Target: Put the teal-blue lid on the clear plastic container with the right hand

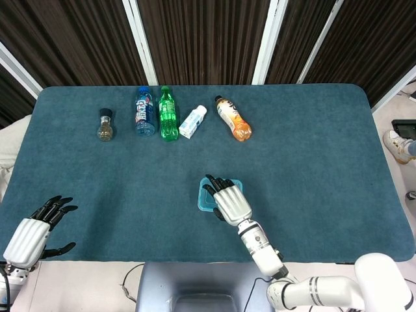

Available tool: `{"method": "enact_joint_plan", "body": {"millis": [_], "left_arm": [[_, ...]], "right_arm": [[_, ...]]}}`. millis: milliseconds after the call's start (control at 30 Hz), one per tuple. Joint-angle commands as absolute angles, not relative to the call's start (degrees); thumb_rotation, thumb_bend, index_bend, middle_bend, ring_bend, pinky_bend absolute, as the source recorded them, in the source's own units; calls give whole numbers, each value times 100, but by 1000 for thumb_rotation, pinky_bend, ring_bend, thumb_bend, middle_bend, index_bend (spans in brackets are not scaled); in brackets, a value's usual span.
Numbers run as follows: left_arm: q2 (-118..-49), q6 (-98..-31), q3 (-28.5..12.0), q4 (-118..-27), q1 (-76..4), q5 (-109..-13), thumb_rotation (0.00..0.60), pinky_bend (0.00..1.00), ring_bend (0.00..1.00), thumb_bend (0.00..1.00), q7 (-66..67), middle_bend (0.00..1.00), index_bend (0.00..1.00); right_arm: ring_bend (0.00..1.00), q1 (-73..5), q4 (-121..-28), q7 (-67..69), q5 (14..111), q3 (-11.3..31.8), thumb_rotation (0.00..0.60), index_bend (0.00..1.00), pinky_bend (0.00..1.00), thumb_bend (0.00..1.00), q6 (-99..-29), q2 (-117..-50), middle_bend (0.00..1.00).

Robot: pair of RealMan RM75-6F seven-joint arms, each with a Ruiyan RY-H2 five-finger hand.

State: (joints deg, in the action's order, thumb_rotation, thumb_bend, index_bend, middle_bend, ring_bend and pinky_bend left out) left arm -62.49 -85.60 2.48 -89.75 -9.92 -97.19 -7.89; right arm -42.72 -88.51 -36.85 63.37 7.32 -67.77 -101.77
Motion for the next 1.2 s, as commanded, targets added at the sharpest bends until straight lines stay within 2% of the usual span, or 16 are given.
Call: {"method": "enact_joint_plan", "body": {"millis": [33,200,300,1200], "left_arm": [[-6249,-8553,248,-8983,-992,-9713,600,321,101,415,-778,145,253],[-6239,-8542,257,-8998,-991,-9714,600,321,101,415,-762,145,252],[-6233,-8538,256,-9003,-990,-9706,600,321,101,416,-767,145,252],[-6220,-8521,264,-9026,-989,-9711,600,321,102,415,-749,145,252]], "right_arm": [[240,-4150,-9222,-3420,6608,505,600,352,387,477,-6671,-9939,203],[240,-4161,-9751,-3036,6663,267,600,347,386,477,-6061,-9421,203],[240,-4137,-9804,-2989,6806,190,600,345,386,477,-6014,-9347,203],[240,-4023,-9447,-2680,7033,242,600,344,386,477,-5762,-9487,203]]}}
